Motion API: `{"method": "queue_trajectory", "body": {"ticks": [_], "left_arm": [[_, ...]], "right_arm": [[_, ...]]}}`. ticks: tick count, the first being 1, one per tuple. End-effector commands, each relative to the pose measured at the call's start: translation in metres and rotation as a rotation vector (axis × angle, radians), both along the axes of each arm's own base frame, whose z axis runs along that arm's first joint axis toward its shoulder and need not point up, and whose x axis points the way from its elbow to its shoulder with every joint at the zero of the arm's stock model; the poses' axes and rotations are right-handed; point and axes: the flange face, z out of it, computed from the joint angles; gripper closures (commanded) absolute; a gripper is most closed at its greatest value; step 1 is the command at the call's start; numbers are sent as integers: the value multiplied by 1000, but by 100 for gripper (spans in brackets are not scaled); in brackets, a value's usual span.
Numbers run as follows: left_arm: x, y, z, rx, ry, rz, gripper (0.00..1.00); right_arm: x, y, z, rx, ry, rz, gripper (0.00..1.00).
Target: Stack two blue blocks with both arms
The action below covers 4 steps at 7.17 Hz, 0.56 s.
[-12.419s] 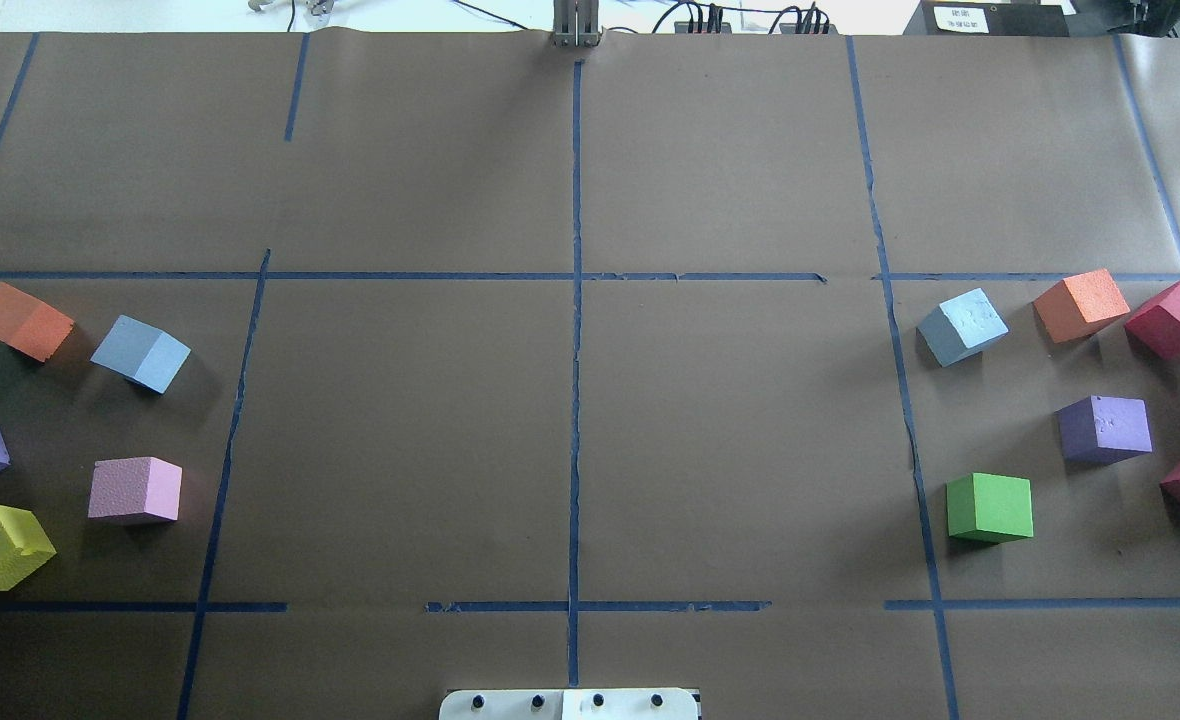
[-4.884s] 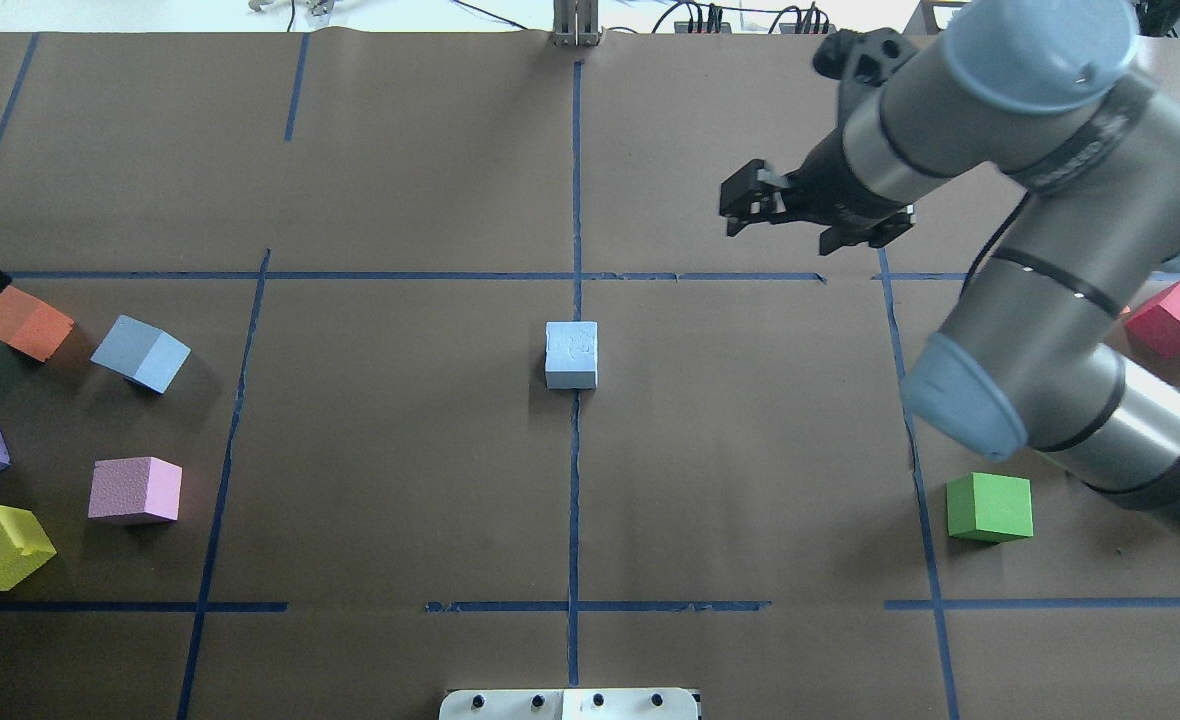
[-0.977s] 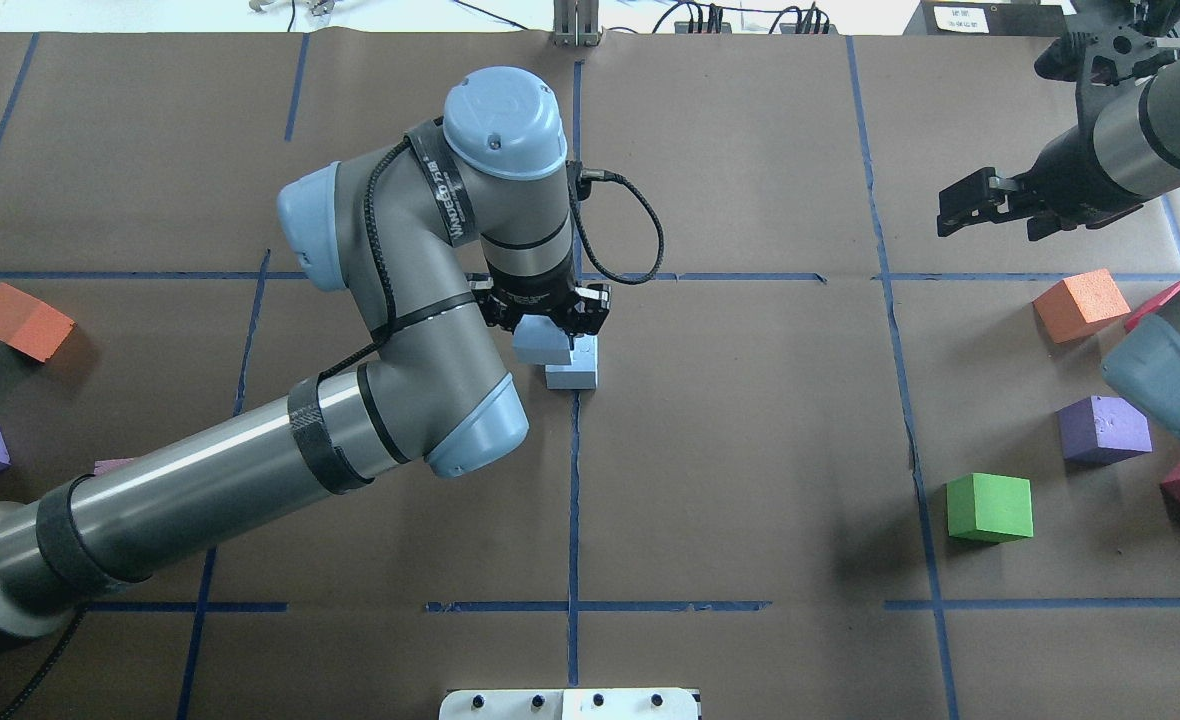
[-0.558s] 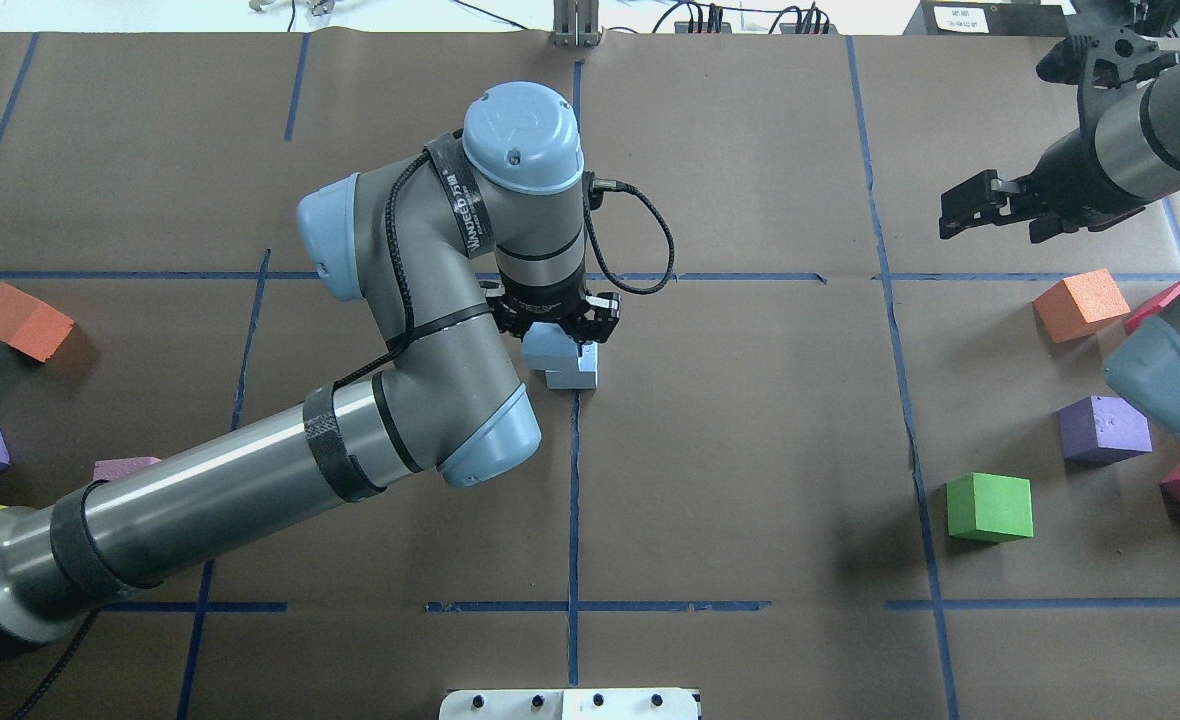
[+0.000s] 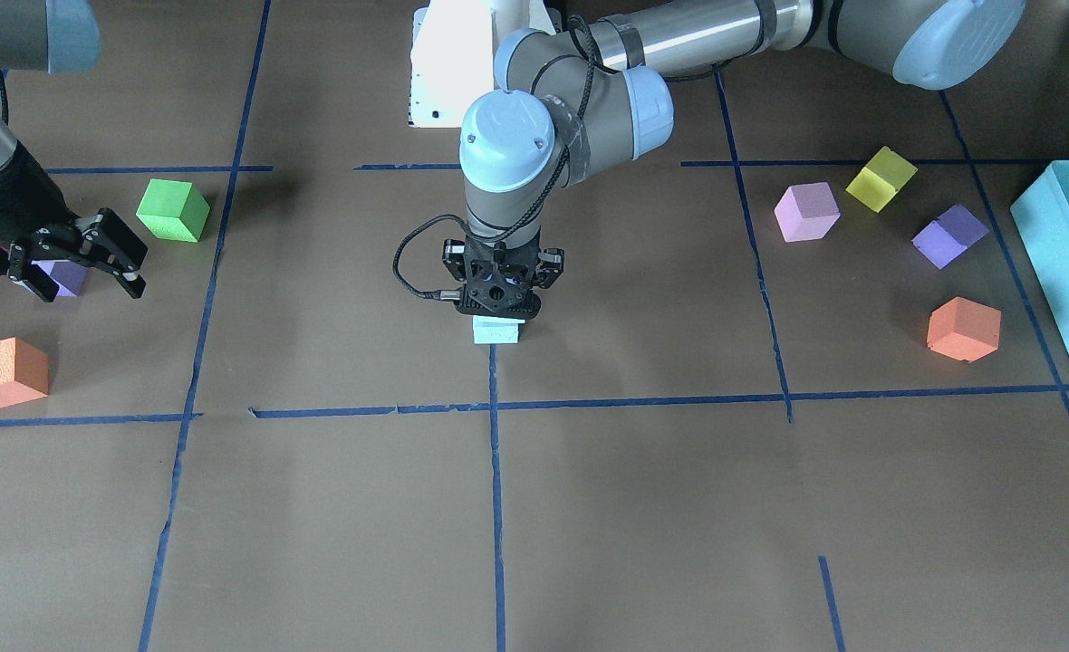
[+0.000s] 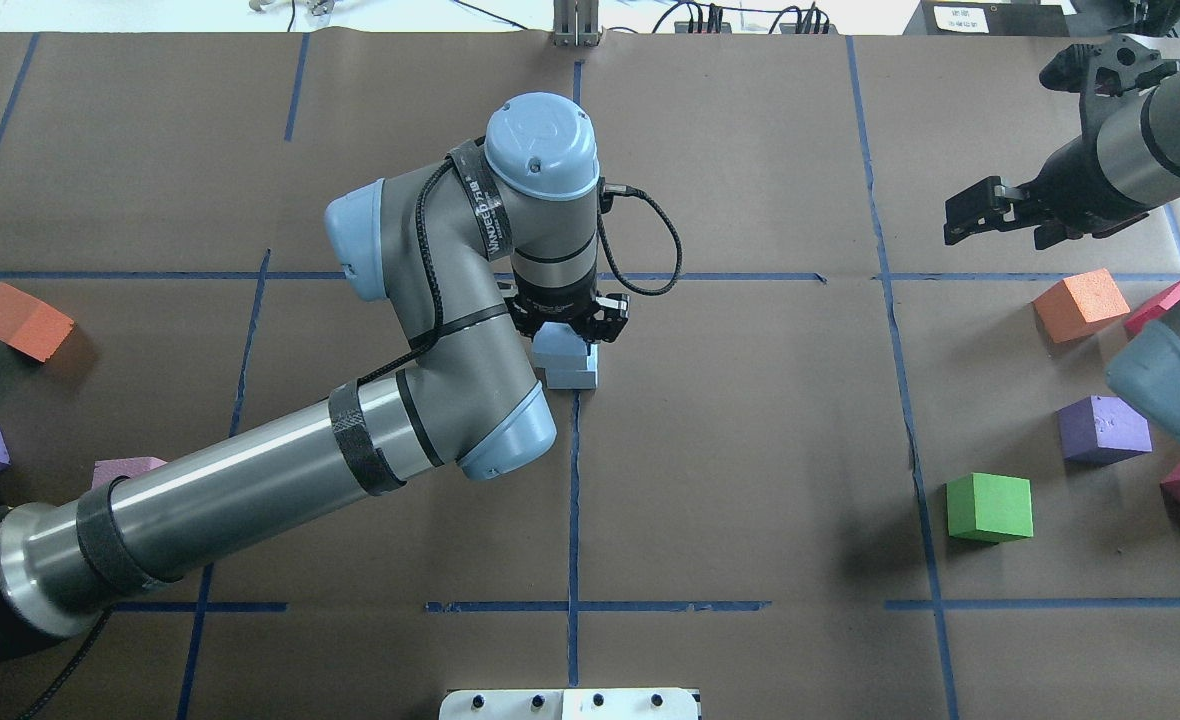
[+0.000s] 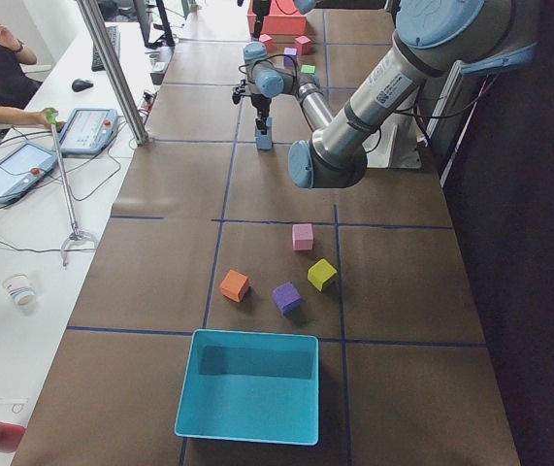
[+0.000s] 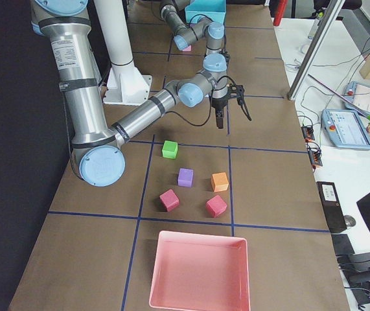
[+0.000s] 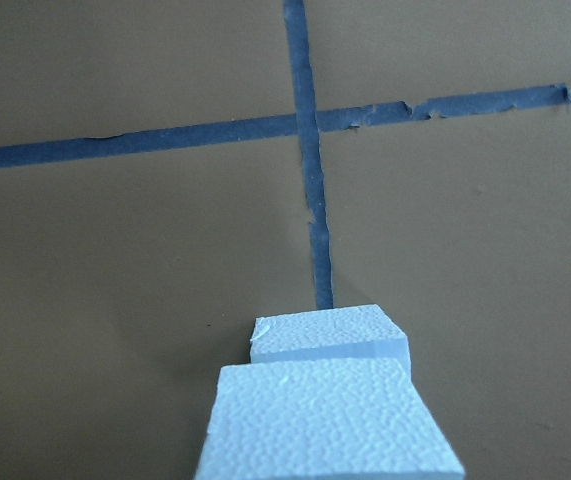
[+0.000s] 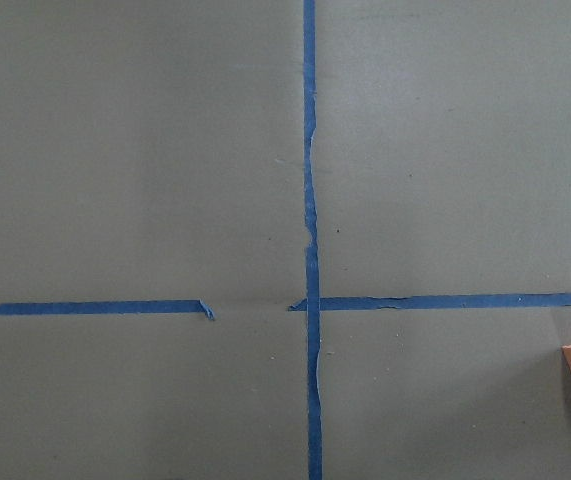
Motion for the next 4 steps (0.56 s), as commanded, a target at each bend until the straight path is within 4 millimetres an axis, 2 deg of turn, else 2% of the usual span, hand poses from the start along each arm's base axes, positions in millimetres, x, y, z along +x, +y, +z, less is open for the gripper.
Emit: {"method": "queue_trajectory", "body": {"ticks": [1,3,4], "left_arm": [[2,-1,-1,1,-1,1,69],[4,0,-11,7,9,4,68],[8,-2,-5,1,-2,5,68]], "right_arm": [[0,0,2,-5,2,-1,0],[-1,-1,2,-4,3,0,0],[-1,-1,5,-8,6,0,0]]}}
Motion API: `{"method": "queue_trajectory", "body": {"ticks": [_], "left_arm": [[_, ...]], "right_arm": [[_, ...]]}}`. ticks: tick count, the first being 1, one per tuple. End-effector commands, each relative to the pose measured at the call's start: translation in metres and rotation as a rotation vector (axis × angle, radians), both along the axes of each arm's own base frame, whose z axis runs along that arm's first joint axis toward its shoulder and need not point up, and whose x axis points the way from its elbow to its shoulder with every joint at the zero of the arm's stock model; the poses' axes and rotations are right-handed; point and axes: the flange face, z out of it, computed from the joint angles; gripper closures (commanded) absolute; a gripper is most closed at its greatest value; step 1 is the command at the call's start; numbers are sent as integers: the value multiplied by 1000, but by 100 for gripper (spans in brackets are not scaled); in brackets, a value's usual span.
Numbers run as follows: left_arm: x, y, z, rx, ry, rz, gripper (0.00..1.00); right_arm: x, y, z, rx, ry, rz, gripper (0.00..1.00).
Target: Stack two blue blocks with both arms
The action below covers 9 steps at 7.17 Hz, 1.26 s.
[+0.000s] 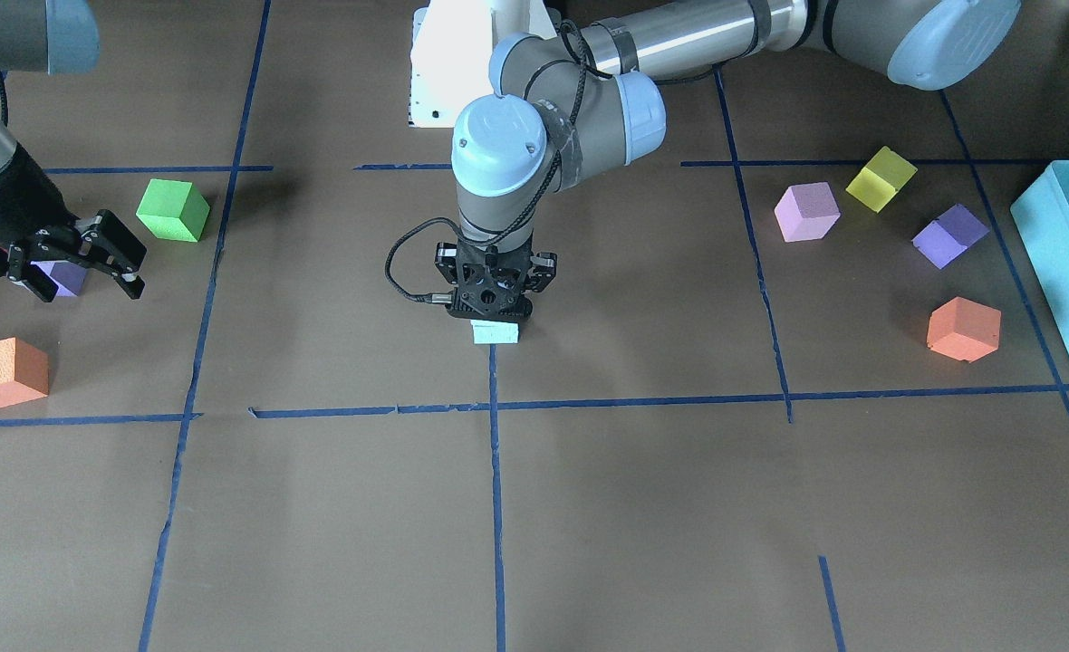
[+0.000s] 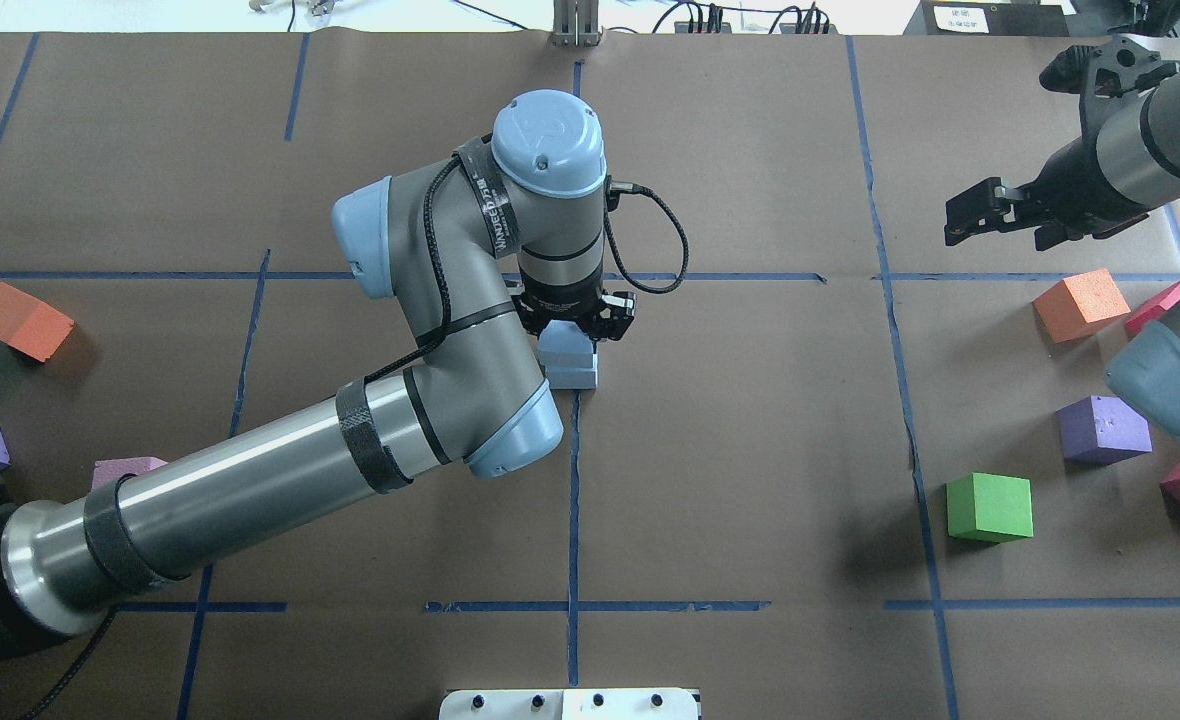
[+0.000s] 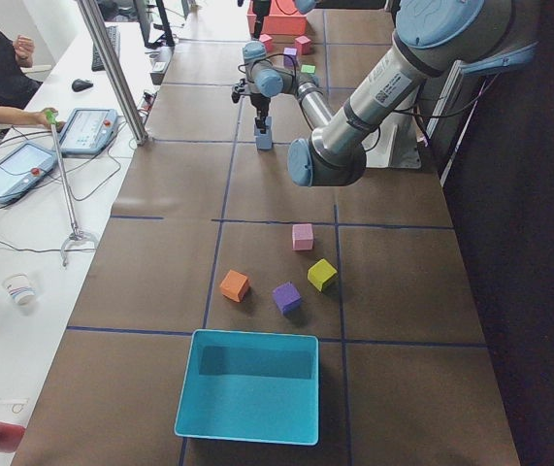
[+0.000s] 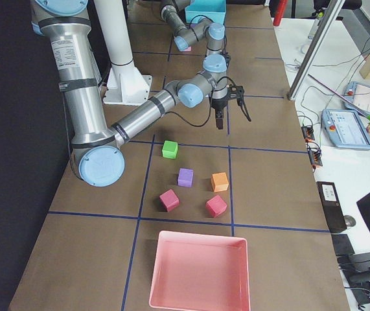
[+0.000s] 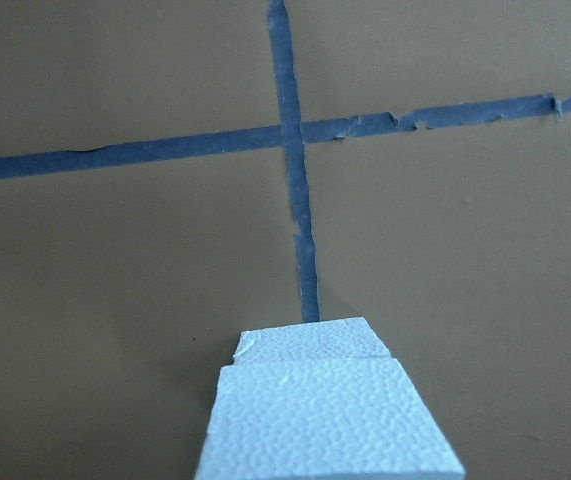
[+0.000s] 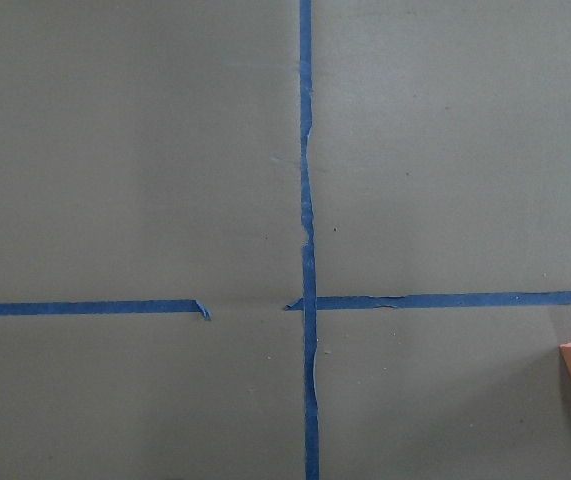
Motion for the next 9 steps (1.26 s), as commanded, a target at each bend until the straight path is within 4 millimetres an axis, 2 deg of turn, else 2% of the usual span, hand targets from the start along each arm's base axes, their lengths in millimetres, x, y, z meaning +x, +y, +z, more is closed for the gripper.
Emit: {"method": "queue_trajectory", "body": {"ticks": [1,4,6,7,8,9], "left_arm": [[3,-1,2,2,-2,4,68],[3,-1,3,3,-3,6,68],[3,-1,6,1,-5,6,63],[3,-1,8,1,-8,7,56],[3,-2,8,0,-7,6,42],[3,-1,9,-1,-9,8,18]], "right_arm": [[-2,-1,4,-7,5,-1,0],[-2,-1,5,-8,5,-1,0],[-2,-2,7,-12,8,-1,0],[-2,-2,7,-12,8,-1,0],[-2,-2,7,-12,8,-1,0],[-2,-2,7,-12,8,-1,0]]}}
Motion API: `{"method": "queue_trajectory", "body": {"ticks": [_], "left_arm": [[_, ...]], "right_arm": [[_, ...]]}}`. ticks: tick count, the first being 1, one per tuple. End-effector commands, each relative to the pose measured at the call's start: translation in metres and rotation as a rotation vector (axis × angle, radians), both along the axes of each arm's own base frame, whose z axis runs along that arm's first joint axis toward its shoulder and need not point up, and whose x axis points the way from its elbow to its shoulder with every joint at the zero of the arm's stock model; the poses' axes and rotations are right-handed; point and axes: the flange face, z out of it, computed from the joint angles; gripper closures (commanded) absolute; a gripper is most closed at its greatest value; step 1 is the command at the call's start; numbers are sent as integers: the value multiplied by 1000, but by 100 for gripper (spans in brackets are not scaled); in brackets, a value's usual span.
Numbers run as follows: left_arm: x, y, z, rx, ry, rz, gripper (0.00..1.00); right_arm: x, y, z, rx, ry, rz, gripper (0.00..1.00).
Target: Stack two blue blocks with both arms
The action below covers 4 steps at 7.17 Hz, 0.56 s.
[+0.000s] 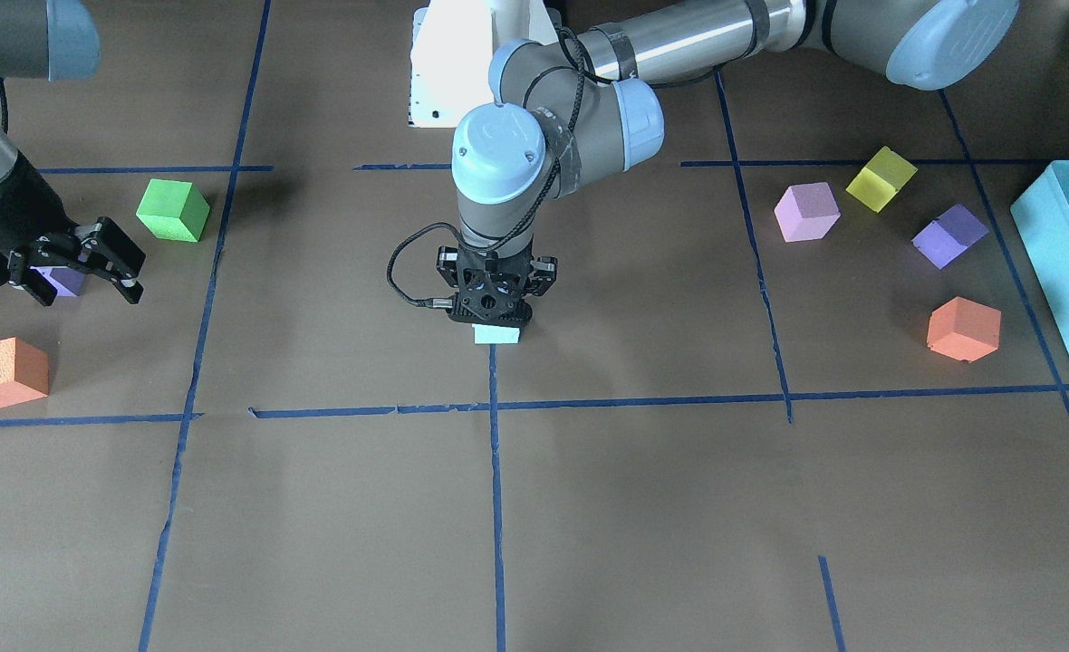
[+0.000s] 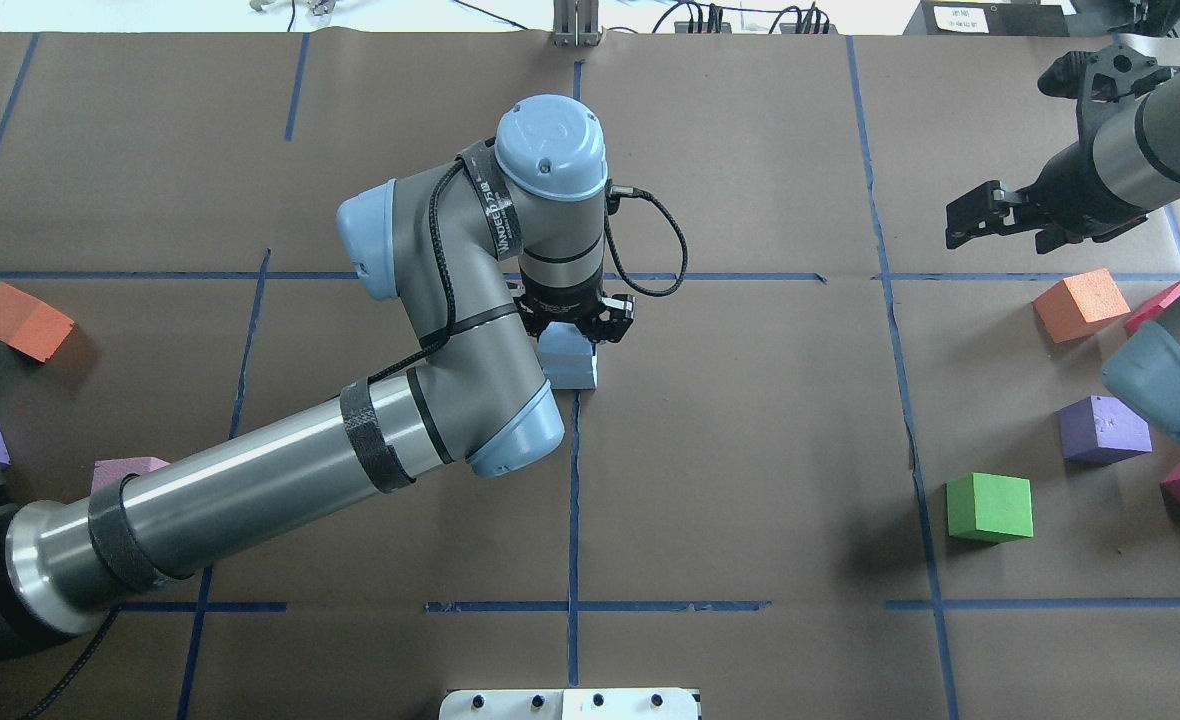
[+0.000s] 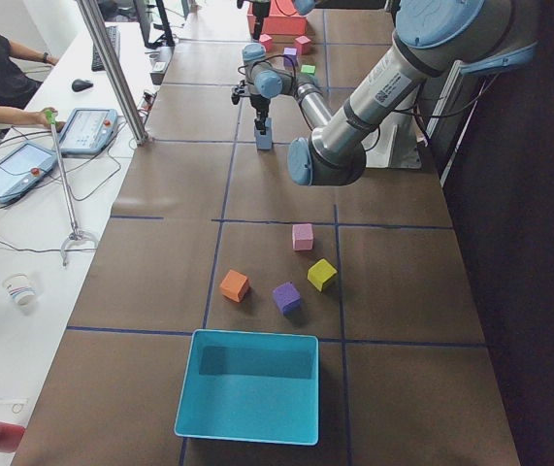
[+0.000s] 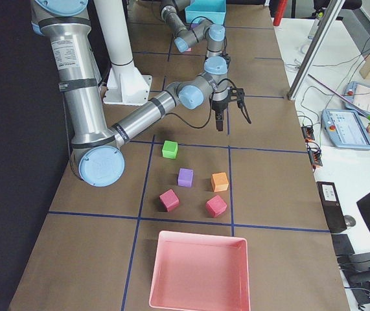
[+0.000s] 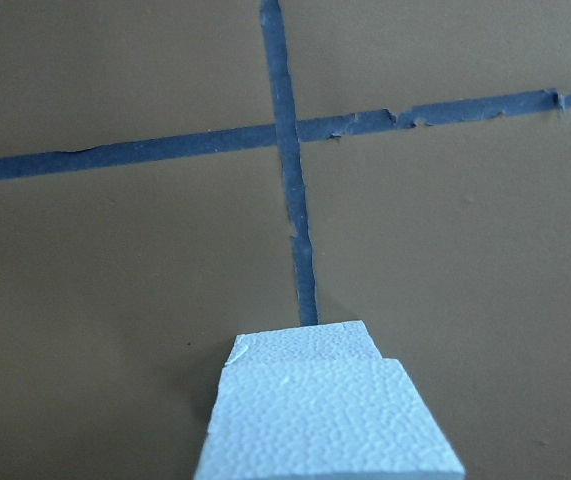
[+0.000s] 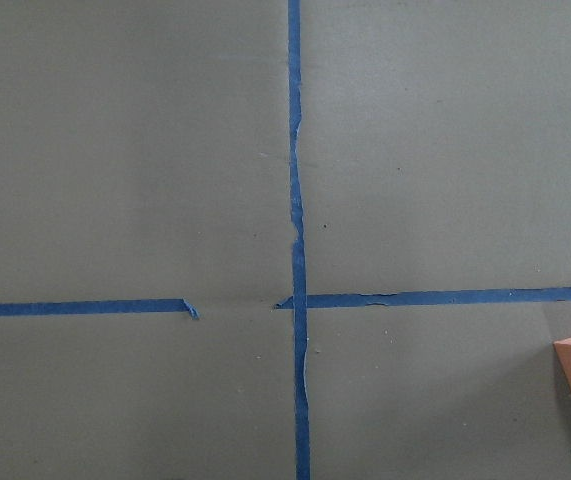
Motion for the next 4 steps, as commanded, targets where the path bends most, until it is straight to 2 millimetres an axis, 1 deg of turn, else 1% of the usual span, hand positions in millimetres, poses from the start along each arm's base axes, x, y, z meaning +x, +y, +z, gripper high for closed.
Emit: {"method": "queue_trajectory", "body": {"ticks": [1,2,3,4], "left_arm": [[-2,0,-1,-1,2,-3,1],[-11,2,-13,9,20,-13,0],[-38,2,-37,30,56,-36,0],[-79,4,-64,38,64,-66,0]], "right_arm": [[0,0,0,0,0,0,0],[-1,-2,2,17,-13,2,0],[-1,-1,17,34,-24,3,0],[-2,-3,23,60,-43,-2,0]]}}
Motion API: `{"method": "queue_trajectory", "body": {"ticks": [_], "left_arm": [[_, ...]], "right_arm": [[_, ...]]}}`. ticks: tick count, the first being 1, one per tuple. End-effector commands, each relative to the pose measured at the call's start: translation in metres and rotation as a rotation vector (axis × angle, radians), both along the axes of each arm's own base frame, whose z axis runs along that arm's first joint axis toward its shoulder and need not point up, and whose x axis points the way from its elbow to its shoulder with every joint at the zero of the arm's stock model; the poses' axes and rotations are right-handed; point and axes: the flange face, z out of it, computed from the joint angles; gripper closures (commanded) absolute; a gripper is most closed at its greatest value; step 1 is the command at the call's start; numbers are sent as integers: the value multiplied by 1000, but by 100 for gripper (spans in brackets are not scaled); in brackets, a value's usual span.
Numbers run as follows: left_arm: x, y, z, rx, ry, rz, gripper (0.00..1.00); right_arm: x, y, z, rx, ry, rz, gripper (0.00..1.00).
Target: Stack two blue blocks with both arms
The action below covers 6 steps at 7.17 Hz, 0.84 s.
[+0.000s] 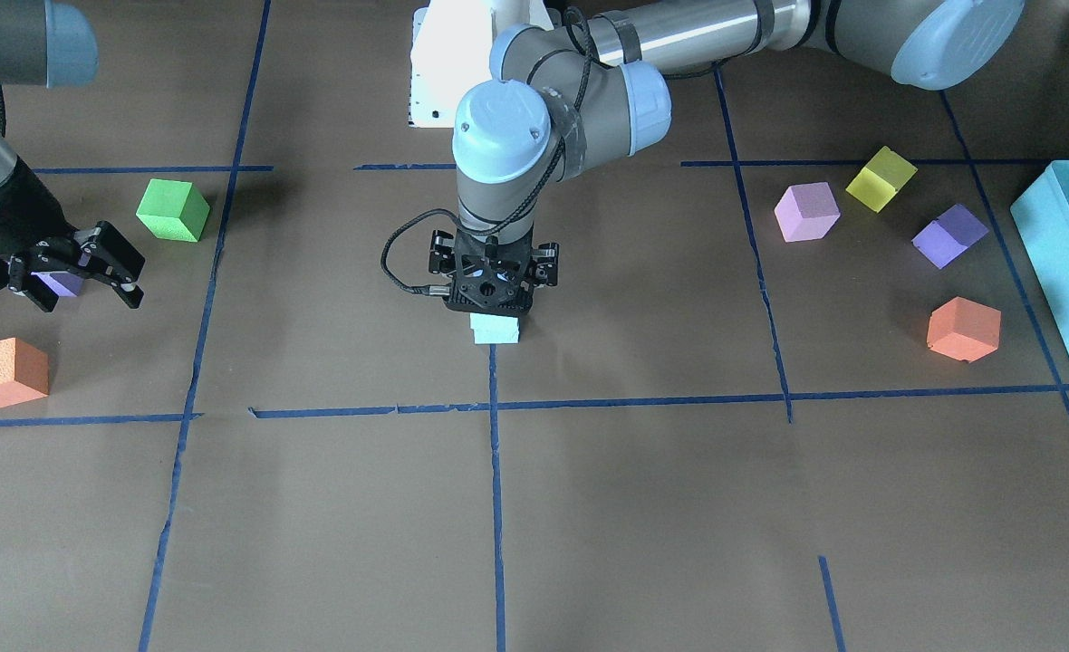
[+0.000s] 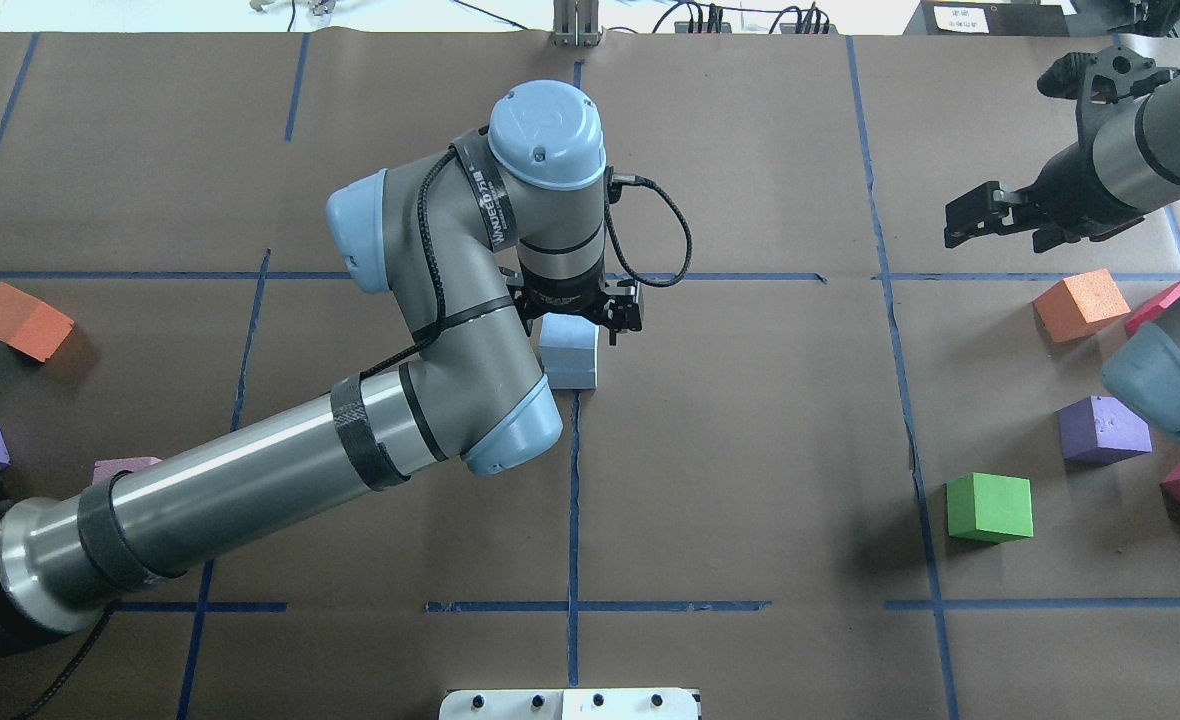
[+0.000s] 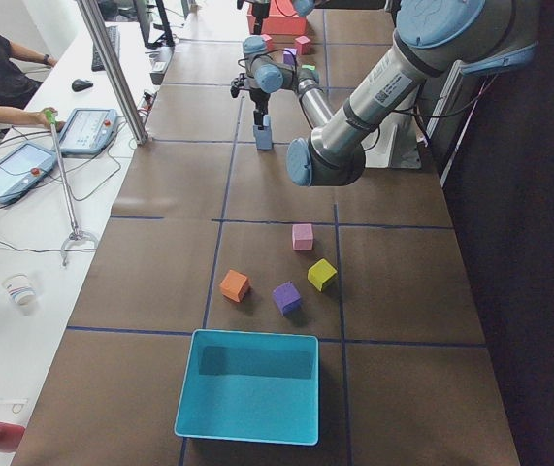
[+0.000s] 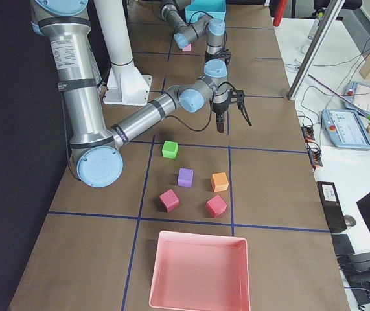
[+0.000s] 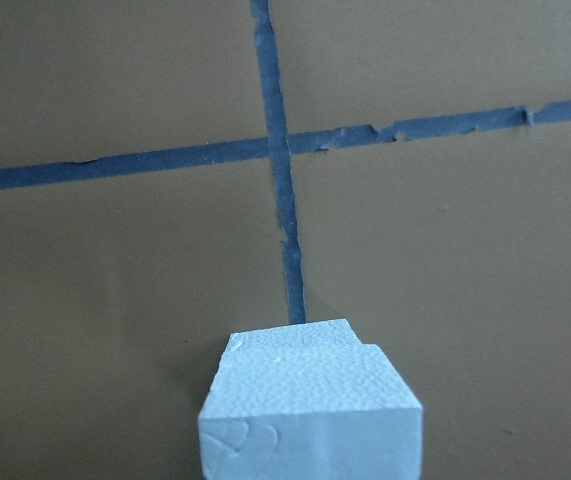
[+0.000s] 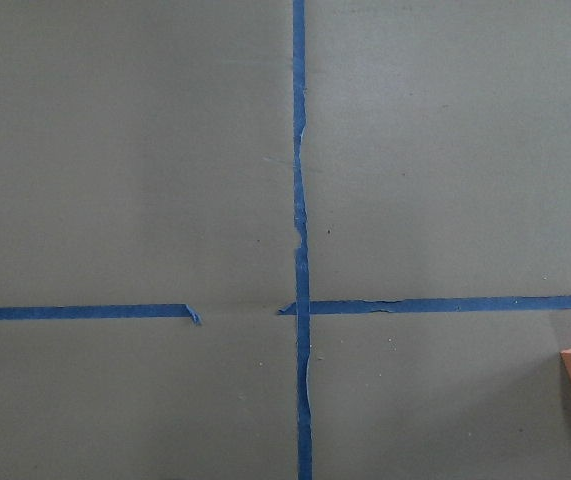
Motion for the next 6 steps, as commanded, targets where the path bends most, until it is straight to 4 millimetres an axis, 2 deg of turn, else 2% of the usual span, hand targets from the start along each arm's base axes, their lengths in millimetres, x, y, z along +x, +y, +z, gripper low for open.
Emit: {"method": "queue_trajectory", "body": {"ticks": [1,2,3,4,5,6], "left_arm": [[-98,2,-38,42,52,-75,1],[-194,12,-3,83,107,-147,1],[-275,11,42,147,105,-141,1],[-328,-8,89,195,63,-97,1],[-365,-20,147,213,-14,-68,1],[-407,-19,214,235,-78,-5,1]], "right_arm": [[2,-3,7,33,-27,-1,0],[28,-16,15,-9,-57,10,0],[74,-37,31,-20,-87,7,0],[103,-52,65,-16,-78,-30,0],[148,-62,99,-14,-86,-45,0],[199,-70,140,-9,-131,-70,0]]}}
